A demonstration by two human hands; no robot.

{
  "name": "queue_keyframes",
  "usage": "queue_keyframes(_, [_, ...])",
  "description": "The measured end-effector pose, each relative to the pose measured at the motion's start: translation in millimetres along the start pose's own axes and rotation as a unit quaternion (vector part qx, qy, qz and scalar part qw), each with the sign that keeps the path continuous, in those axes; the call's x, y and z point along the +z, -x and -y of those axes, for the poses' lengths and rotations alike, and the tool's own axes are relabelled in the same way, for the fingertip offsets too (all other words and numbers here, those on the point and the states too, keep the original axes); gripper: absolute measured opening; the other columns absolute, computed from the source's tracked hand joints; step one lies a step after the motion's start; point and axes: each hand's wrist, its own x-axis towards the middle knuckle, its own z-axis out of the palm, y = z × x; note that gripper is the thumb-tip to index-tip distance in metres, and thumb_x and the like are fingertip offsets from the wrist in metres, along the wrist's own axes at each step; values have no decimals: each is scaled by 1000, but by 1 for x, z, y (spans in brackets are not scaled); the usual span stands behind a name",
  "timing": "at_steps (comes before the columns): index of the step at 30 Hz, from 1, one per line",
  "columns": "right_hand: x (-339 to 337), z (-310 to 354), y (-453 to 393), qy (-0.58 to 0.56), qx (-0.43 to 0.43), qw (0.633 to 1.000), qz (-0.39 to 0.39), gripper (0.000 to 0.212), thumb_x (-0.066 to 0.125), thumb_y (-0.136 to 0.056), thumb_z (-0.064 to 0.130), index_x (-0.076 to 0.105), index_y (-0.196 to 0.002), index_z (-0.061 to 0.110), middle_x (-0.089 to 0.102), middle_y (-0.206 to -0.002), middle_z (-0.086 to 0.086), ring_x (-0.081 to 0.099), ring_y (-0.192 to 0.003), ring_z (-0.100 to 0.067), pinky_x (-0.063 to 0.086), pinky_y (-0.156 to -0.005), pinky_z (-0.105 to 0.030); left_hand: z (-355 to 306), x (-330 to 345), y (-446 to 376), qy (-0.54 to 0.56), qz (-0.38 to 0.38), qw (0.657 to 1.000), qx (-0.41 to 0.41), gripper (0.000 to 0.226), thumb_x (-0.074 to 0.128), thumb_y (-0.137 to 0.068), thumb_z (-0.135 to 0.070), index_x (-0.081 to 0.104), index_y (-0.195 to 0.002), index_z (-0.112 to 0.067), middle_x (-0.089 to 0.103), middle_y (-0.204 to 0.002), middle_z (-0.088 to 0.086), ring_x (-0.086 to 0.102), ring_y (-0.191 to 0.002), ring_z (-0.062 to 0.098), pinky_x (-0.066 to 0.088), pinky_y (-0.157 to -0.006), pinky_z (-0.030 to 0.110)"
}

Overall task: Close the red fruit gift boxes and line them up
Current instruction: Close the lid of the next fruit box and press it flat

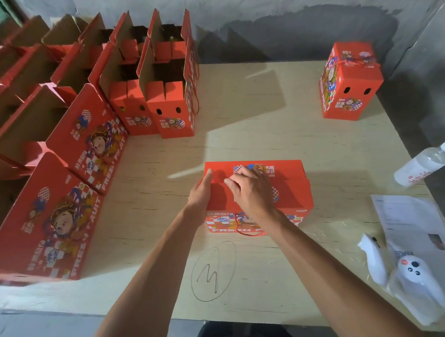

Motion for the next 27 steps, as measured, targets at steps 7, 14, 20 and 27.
queue_keyframes(7, [1,2,15,36,22,998,-38,28,61,-103,31,75,-91,10,62,-90,-7,60,-85,-32,48,-78,-45,-8,1,2,49,64,994,-68,43,66,-93,-50,72,-109,-11,63,-103,17,62,-88,32,53,-87,47])
queue_keyframes(14, [8,10,17,36,95,993,-56,28,63,-101,35,67,-89,10,63,-92,-10,60,-91,-34,47,-86,-46,12,-8,7,2,107,992,72,51,84,-79,-44,71,-119,-15,72,-117,22,70,-99,34,55,-94,58])
queue_keyframes(20, [4,9,9,45,89,995,20,33,50,-107,39,70,-100,12,66,-104,-7,59,-101,-31,42,-93,-44,9,-6,9,24,94,992,75,40,81,-87,-24,69,-121,-9,70,-120,26,70,-99,36,56,-96,59])
queue_keyframes(27, [-11,-6,16,21,42,999,7,35,61,-100,42,71,-94,10,63,-92,-11,57,-97,-33,46,-89,-44,7,-8,13,-53,41,994,86,50,71,-86,-62,74,-114,-21,77,-110,13,75,-100,32,61,-89,49])
